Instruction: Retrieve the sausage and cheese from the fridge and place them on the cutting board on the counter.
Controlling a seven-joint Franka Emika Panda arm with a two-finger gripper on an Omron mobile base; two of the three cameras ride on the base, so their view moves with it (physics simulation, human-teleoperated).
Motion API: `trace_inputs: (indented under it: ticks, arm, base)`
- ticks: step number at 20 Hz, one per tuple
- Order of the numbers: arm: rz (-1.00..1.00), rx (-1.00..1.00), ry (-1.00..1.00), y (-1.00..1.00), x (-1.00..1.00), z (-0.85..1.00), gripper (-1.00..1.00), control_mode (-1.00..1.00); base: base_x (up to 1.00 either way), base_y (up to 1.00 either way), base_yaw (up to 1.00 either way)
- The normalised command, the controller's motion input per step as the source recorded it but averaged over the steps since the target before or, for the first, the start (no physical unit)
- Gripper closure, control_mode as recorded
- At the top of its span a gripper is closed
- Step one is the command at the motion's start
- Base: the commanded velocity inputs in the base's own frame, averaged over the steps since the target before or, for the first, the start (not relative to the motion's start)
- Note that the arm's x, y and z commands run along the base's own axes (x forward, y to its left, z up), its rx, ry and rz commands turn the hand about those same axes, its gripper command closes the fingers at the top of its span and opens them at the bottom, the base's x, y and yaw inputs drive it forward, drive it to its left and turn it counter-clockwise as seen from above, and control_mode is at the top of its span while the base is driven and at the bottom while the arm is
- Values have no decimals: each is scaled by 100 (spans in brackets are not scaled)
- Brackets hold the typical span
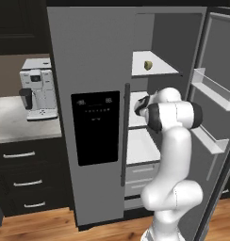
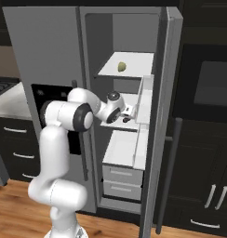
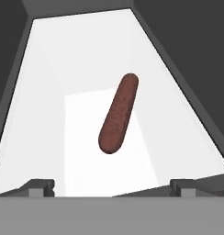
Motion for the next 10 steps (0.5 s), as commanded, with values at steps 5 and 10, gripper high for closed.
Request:
trace_inputs:
  ticks: [5,10]
  arm:
    - [4,-2,-1,-3,29,-18,-100,-100]
    - [3,-3,-2,-3,32,-16,-100,-100]
  base:
    - [0,0,0]
    - [0,0,0]
